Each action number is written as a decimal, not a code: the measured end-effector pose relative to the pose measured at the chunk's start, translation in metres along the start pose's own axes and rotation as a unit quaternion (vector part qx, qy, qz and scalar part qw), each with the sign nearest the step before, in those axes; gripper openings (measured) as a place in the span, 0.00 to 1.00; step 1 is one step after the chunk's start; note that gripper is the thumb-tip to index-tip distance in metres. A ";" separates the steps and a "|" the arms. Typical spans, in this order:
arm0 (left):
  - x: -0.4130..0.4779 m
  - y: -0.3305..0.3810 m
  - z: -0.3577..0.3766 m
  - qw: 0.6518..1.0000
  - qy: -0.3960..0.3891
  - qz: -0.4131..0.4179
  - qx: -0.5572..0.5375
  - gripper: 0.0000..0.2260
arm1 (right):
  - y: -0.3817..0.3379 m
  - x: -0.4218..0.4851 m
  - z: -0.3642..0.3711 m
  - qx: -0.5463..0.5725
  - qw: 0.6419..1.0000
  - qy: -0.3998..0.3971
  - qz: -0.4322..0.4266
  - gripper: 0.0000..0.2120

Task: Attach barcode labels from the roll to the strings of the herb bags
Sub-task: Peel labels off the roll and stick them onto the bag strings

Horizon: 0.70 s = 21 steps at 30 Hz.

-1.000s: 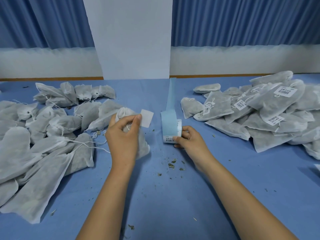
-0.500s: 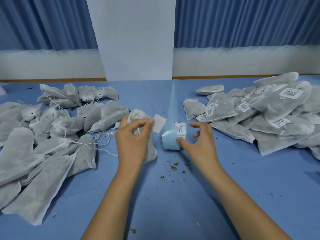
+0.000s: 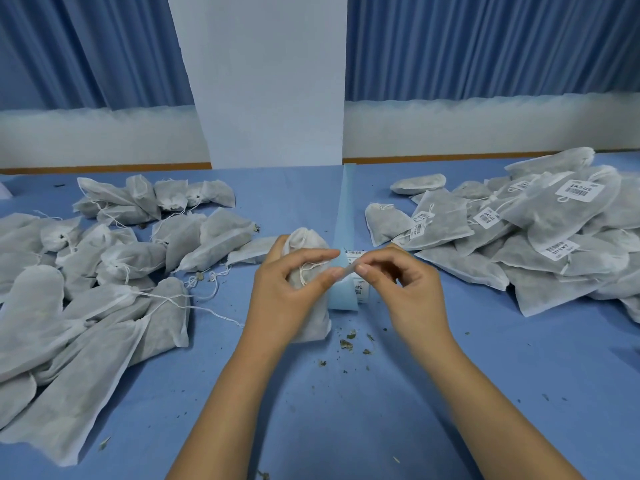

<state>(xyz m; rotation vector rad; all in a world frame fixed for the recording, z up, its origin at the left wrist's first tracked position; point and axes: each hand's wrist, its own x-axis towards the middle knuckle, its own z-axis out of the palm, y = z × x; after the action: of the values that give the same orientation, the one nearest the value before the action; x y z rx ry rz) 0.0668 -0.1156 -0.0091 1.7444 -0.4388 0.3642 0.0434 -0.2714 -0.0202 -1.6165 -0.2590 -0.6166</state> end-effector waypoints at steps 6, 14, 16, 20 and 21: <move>-0.003 0.004 -0.002 0.997 -0.054 -0.023 -0.052 0.13 | -0.002 0.003 -0.006 0.032 0.997 0.060 0.023 0.10; -0.002 0.003 -0.009 0.993 -0.094 -0.019 -0.063 0.21 | -0.008 -0.001 0.000 0.028 0.999 -0.011 -0.045 0.09; -0.002 0.003 -0.007 0.993 -0.097 -0.024 -0.059 0.24 | -0.008 -0.002 0.001 0.021 0.997 -0.036 -0.064 0.10; -0.004 0.004 -0.003 0.989 -0.133 -0.026 -0.053 0.27 | -0.009 -0.005 0.005 -0.029 0.992 -0.070 -0.097 0.08; -0.005 0.005 -0.002 0.988 -0.143 -0.025 -0.051 0.27 | -0.009 -0.005 0.006 -0.040 0.991 -0.072 -0.104 0.08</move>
<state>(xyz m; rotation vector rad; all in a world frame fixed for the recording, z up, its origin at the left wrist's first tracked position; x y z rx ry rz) 0.0602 -0.1138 -0.0064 1.7087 -0.6067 0.0533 0.0366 -0.2636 -0.0156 -1.7272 -0.5201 -0.6750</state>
